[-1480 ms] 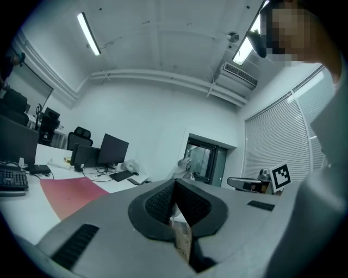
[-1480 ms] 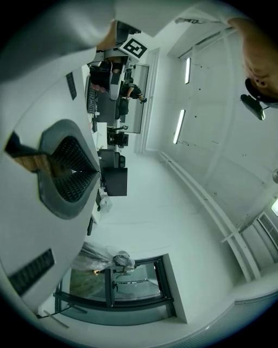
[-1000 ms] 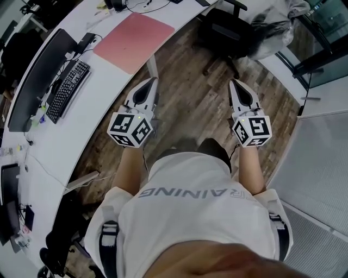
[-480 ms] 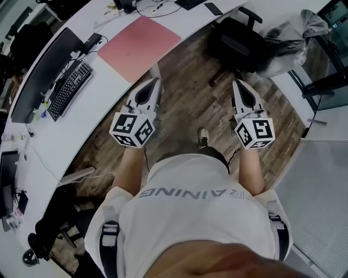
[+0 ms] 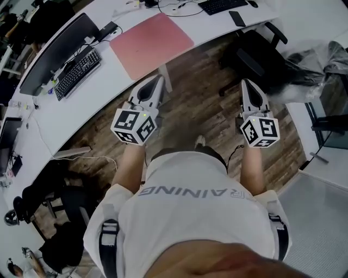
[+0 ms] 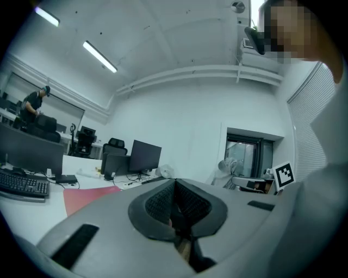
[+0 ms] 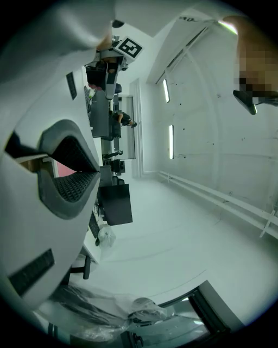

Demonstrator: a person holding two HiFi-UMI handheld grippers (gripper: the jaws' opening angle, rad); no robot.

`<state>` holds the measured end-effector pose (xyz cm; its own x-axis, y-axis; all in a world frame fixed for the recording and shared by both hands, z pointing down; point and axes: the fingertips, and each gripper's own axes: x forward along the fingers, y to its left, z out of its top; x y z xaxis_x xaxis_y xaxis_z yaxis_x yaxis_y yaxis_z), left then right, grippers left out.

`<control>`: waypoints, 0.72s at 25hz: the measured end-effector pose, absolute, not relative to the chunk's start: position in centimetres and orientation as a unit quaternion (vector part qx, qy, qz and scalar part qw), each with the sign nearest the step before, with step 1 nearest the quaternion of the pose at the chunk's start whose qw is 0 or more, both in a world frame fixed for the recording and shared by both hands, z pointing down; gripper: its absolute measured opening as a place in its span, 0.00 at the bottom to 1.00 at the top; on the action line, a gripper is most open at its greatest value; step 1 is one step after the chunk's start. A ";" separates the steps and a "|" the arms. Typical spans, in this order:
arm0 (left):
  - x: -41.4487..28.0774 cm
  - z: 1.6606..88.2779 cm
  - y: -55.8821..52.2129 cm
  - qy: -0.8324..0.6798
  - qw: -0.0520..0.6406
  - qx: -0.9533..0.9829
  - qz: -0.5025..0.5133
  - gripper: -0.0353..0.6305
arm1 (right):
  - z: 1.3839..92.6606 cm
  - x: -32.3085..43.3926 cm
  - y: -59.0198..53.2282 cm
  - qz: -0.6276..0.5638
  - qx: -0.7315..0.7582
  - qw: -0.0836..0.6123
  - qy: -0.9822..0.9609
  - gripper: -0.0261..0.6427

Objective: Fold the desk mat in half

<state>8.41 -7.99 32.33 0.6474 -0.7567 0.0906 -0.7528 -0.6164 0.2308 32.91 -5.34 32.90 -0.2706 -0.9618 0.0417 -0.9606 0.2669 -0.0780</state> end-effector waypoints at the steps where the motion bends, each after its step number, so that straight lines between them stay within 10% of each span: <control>1: 8.6 32.2 -8.2 -0.430 0.122 0.894 -0.008 0.09 | 32.9 33.3 -6.1 -0.042 -0.599 0.009 0.799 0.07; 18: 1.3 33.9 -9.3 -0.584 0.126 0.802 -0.024 0.09 | 35.4 26.1 -16.3 -0.061 -0.461 -0.012 0.885 0.07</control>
